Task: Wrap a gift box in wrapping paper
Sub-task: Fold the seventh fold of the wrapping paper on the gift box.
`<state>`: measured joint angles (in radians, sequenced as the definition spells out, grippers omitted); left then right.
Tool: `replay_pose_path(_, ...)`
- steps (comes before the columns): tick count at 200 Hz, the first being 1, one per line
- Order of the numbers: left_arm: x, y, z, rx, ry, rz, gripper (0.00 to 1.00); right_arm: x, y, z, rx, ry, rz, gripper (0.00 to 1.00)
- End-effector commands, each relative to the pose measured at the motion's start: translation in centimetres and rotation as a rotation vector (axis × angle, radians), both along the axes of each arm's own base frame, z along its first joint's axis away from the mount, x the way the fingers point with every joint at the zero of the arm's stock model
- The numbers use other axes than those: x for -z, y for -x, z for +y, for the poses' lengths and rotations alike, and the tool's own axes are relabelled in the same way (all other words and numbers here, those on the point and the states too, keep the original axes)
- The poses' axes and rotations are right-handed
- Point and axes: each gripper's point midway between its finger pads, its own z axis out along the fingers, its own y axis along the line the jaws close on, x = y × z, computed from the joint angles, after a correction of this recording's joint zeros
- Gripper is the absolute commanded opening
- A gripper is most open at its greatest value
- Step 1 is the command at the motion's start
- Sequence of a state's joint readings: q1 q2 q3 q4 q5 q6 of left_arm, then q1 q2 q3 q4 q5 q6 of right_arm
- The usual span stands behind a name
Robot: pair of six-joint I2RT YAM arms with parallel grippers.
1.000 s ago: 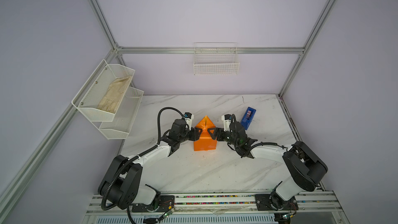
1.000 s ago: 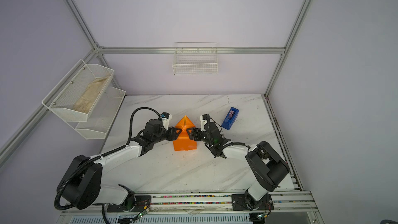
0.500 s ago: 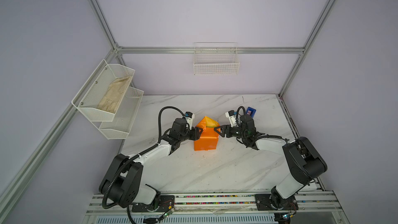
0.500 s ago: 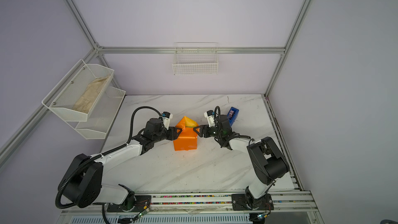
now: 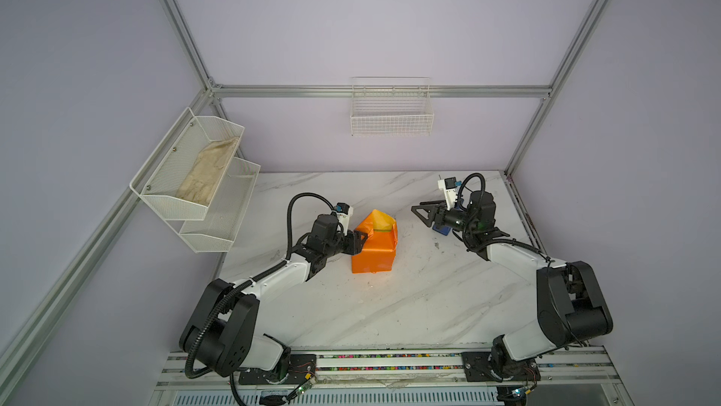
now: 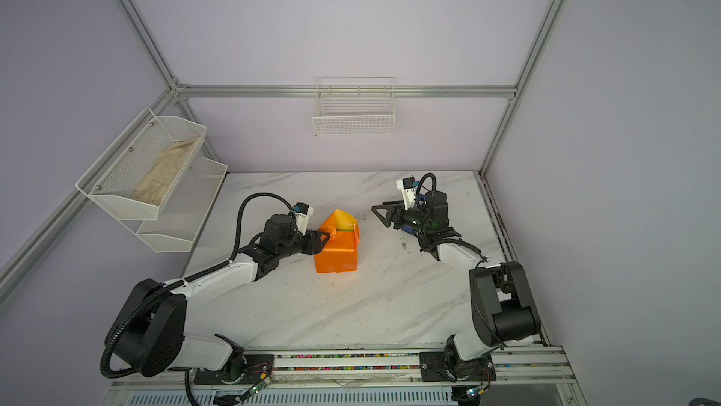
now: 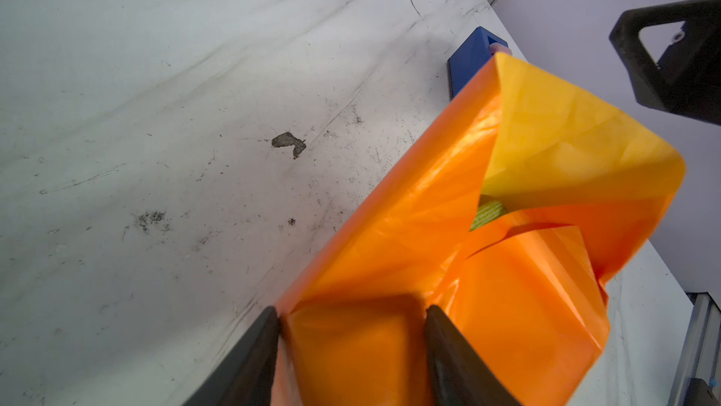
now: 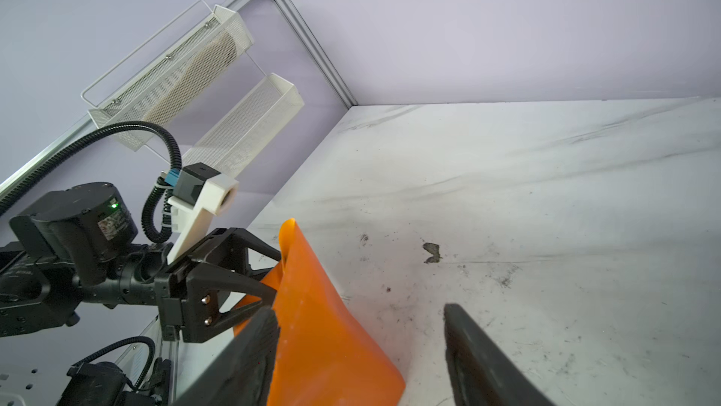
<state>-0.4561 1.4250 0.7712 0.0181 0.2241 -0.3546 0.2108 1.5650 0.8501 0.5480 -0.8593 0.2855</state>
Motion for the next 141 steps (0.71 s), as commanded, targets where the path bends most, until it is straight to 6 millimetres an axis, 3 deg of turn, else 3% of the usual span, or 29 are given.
replay_pose_path(1,8.2,6.6,1.4,0.105,-0.169,0.333,0.58,3.1,0.5,0.9,-0.107,0.036,-0.002,0.67)
replay_pose_path(30,8.2,6.6,1.3,0.113,-0.168,0.334,0.58,5.5,1.9,2.9,-0.223,0.007,-0.007,0.64)
replay_pose_path(83,8.3,6.8,1.2,0.123,-0.166,0.346,0.58,6.5,3.1,7.1,-0.341,-0.011,-0.015,0.63)
replay_pose_path(105,8.2,6.8,1.1,0.124,-0.164,0.345,0.58,7.4,3.2,8.3,-0.368,0.011,-0.003,0.63)
replay_pose_path(141,8.2,6.9,1.2,0.125,-0.166,0.345,0.58,7.4,3.6,9.4,-0.399,0.020,-0.017,0.63)
